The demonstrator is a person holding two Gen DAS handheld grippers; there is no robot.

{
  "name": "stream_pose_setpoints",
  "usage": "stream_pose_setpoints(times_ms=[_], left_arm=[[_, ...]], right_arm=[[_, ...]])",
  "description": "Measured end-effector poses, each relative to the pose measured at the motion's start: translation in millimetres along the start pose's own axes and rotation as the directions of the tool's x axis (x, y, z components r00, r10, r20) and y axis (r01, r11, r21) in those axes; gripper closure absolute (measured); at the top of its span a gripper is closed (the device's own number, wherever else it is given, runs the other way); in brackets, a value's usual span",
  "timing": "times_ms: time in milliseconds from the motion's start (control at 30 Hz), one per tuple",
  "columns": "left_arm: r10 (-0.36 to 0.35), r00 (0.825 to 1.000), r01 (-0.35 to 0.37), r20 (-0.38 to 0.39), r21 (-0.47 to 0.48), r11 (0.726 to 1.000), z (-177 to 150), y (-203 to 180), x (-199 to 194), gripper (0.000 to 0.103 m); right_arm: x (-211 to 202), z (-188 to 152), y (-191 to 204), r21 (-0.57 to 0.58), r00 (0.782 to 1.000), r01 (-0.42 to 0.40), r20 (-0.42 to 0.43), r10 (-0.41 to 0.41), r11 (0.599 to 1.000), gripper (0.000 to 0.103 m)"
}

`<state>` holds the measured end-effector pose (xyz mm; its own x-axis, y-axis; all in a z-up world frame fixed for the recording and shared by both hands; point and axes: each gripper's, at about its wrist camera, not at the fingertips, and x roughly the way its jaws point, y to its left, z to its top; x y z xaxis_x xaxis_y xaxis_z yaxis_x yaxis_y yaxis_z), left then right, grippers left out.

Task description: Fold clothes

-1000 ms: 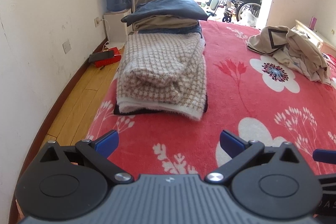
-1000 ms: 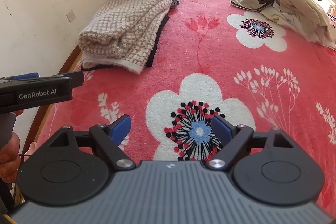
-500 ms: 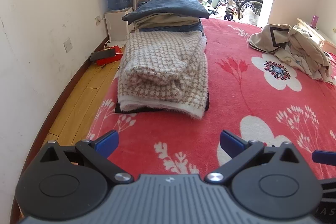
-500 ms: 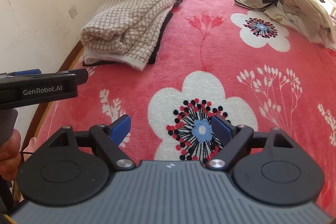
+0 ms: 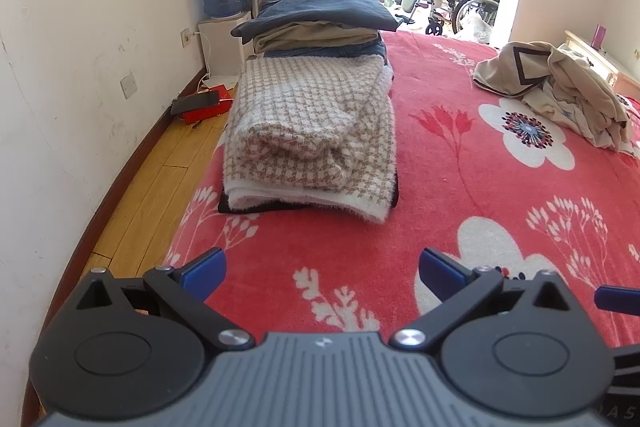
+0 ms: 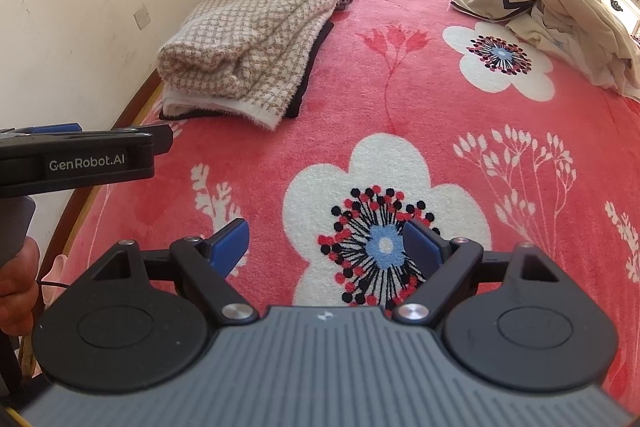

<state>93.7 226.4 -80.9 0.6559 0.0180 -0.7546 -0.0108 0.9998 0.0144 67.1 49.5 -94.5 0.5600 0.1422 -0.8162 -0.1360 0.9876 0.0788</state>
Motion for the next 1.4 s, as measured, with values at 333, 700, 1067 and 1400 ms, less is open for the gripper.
stream_pose_setpoints(times_ms=[333,700,1067,1400], left_arm=[[-0.001,1.000,0.001,-0.011,0.004,1.000,-0.8,-0.4,2.7,0.000],[0.003,1.000,-0.003,-0.015,0.001,1.000,-0.7,0.9,3.3,0.000],[0.004,1.000,-0.004,-0.012,0.001,1.000,-1.1,0.8,2.9,0.000],[0.007,1.000,-0.007,-0.014,0.004,1.000,-0.6,1.1,2.7,0.000]], right_arm=[[1.2,-1.1,0.7,-0.007,1.000,-0.001,-0.003,0.001,1.000,0.019],[2.4,-1.4,2.2,-0.008,1.000,-0.003,-0.003,0.003,1.000,0.019],[1.7,-0.6,2.3,-0.010,1.000,0.001,-0.004,-0.001,1.000,0.019],[1.2,-0.3,2.9,-0.014,1.000,0.000,-0.003,0.000,1.000,0.019]])
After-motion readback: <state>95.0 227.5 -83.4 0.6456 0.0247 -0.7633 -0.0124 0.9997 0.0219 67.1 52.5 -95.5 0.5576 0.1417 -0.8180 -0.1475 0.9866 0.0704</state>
